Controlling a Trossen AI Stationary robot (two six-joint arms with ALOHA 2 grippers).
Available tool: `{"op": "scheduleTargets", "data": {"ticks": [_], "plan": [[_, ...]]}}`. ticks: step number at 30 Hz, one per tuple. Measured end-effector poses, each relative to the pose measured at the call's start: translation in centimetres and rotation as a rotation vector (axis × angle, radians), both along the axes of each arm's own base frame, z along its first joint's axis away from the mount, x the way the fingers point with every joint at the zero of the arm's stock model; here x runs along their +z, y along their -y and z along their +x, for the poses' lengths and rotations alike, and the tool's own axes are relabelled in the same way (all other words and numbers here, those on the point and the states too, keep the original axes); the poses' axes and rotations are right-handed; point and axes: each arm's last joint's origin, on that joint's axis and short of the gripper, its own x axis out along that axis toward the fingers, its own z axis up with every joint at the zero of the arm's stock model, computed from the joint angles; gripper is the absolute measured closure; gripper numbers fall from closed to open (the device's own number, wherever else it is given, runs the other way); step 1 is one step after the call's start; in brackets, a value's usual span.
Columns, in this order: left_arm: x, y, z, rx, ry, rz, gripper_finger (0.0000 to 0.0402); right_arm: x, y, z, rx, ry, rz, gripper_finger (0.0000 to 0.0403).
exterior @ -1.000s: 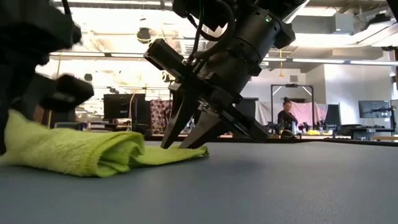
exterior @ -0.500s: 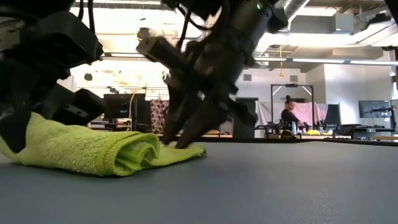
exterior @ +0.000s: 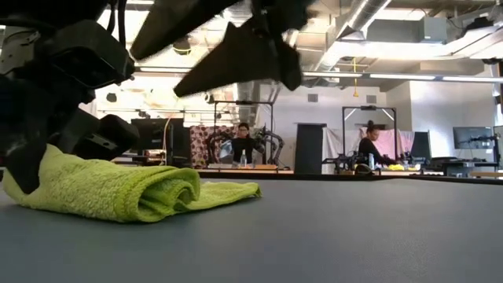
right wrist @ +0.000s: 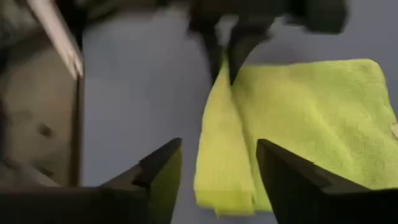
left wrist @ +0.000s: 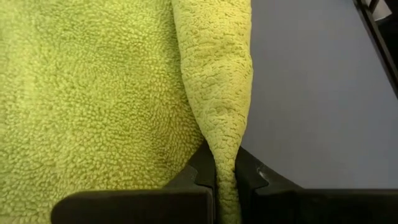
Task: Roll towel
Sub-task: Roll the green towel
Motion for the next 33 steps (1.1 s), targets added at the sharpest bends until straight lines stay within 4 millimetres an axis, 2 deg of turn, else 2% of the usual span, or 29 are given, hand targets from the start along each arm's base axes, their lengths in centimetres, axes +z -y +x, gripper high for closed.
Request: {"op": "scheduleTargets", "data": {"ticks": [5, 11, 14, 19, 25, 30, 33], "plan": [[0.0, 0.0, 0.0, -0.008, 0.003, 0.005, 0.0401, -3.1, -2.6, -0.3, 0.065, 0.01, -0.154, 0.0139], [0.0, 0.0, 0.0, -0.011, 0.001, 0.006, 0.0401, -5.0, -3.8, 0.2, 0.064, 0.005, -0.21, 0.0138], [-0.1, 0.0, -0.1, -0.016, -0.001, 0.012, 0.0401, -5.3, -4.5, 1.1, 0.082, 0.015, -0.23, 0.0138], [-0.1, 0.0, -0.1, -0.022, -0.003, 0.006, 0.0401, -7.1, -4.9, 1.9, 0.078, -0.052, -0.306, 0.0138], [-0.1, 0.0, -0.2, -0.027, -0.019, 0.006, 0.0401, -5.2, -5.3, 2.4, 0.027, -0.057, -0.376, 0.0138], [-0.1, 0.0, -0.2, -0.03, -0.016, 0.009, 0.0401, -5.0, -5.5, 2.1, 0.017, -0.084, -0.402, 0.0138], [-0.1, 0.0, -0.2, -0.03, -0.016, 0.009, 0.0401, -5.5, -5.4, 2.2, 0.012, -0.095, -0.405, 0.0138]]}}
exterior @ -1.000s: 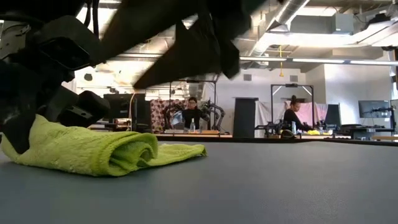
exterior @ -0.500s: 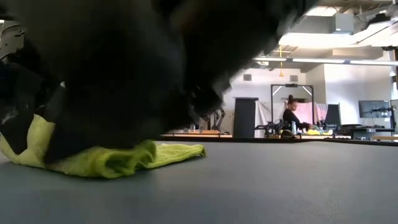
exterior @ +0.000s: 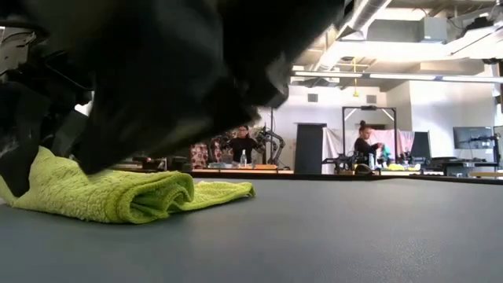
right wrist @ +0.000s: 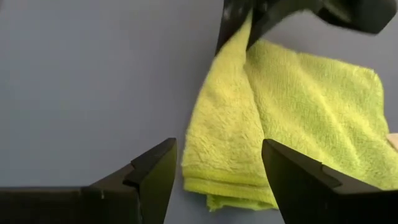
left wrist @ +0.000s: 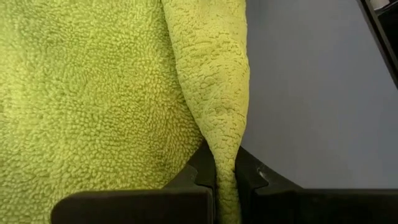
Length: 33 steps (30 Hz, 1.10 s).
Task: Roll towel
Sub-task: Roll the green towel
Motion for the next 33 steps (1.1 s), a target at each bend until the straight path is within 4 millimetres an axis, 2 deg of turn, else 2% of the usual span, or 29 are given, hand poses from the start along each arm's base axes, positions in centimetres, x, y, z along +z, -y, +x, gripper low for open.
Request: {"op": "scheduleTargets", "data": {"ticks": [11, 19, 26, 29, 33], "plan": [[0.0, 0.0, 0.0, 0.003, 0.004, -0.003, 0.0401, -1.3, 1.2, -0.2, -0.07, -0.023, 0.04, 0.0138], [0.0, 0.0, 0.1, 0.01, 0.008, 0.005, 0.0401, -2.4, 0.6, 0.1, -0.08, 0.02, 0.086, 0.0138], [0.0, 0.0, 0.1, 0.014, 0.01, 0.007, 0.0401, -2.5, 0.5, 0.1, -0.1, 0.028, 0.111, 0.014], [0.0, 0.0, 0.1, 0.013, 0.012, 0.008, 0.0401, -2.5, 0.5, 0.1, -0.1, 0.022, 0.111, 0.0161], [0.0, 0.0, 0.1, 0.013, 0.012, 0.009, 0.0401, -2.5, 0.6, 0.1, -0.091, 0.012, 0.124, 0.0231]]}}
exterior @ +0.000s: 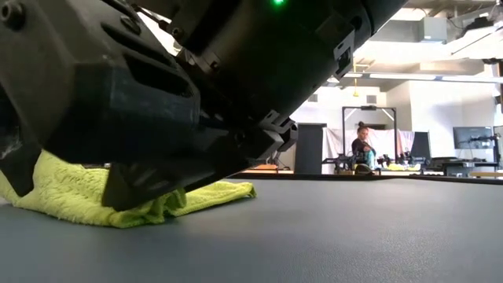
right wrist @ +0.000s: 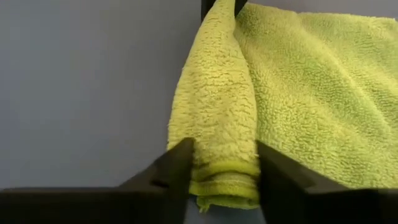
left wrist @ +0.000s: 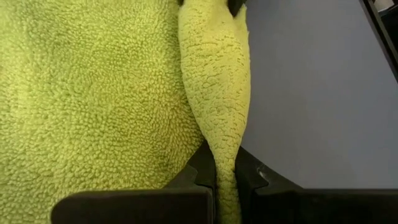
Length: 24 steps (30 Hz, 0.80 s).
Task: Roll towel
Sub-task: Roll the green towel
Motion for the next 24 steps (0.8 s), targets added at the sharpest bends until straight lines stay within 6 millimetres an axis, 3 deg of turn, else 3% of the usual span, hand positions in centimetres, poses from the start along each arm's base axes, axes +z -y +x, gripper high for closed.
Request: {"op": "scheduleTargets", "data": {"ticks": [7, 17, 21, 24], "plan": [[0.0, 0.0, 0.0, -0.001, 0.001, 0.002, 0.0402, 0.4, -0.2, 0.1, -0.02, 0.008, 0.035, 0.0376], [0.1, 0.0, 0.1, -0.008, 0.02, 0.011, 0.0402, 3.2, -1.3, -0.3, -0.106, 0.006, 0.017, 0.0369], [0.1, 0.0, 0.1, -0.015, 0.022, 0.016, 0.0402, 3.4, -1.9, -0.3, -0.113, 0.038, 0.095, 0.0377], [0.1, 0.1, 0.1, -0.028, 0.014, 0.0, 0.0402, 2.4, -2.1, -0.2, -0.089, 0.049, 0.224, 0.0377]]}}
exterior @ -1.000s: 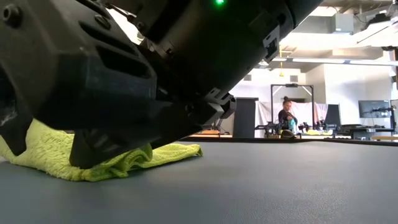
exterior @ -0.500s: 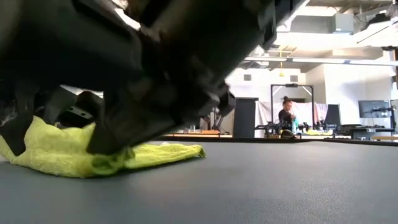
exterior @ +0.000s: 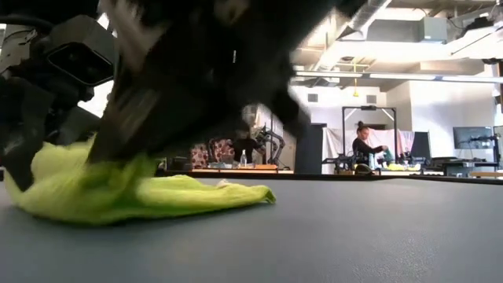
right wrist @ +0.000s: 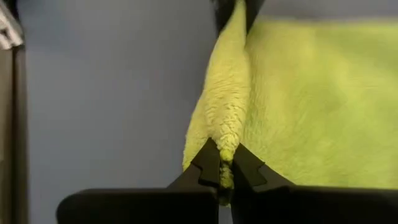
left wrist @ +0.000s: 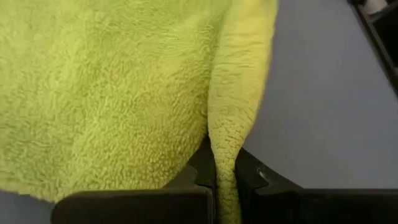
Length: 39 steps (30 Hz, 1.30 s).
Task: Roll towel
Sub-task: Roll the green towel
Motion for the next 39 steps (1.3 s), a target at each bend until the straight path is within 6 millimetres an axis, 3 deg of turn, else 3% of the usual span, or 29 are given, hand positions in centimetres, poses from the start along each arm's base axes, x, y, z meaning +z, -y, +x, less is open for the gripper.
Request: {"op": "scheduleTargets", "data": {"ticks": [8, 19, 31, 39], "plan": [[0.1, 0.3, -0.2, -0.071, -0.045, -0.094, 0.0402, -2.9, 0.2, -0.2, -0.077, 0.12, 0.331, 0.0377], [-0.5, -1.2, -0.3, 0.021, -0.138, -0.061, 0.0395, -3.3, -0.1, -0.6, -0.158, 0.15, 0.532, 0.0377], [-0.4, -2.0, -0.3, 0.024, -0.15, -0.061, 0.0248, -4.1, 1.1, -0.5, -0.179, 0.026, 0.569, 0.0377], [2.7, -3.5, -2.4, 0.0, -0.181, -0.099, 0.0222, -4.4, 1.5, -0.5, -0.19, 0.001, 0.557, 0.0377]]}}
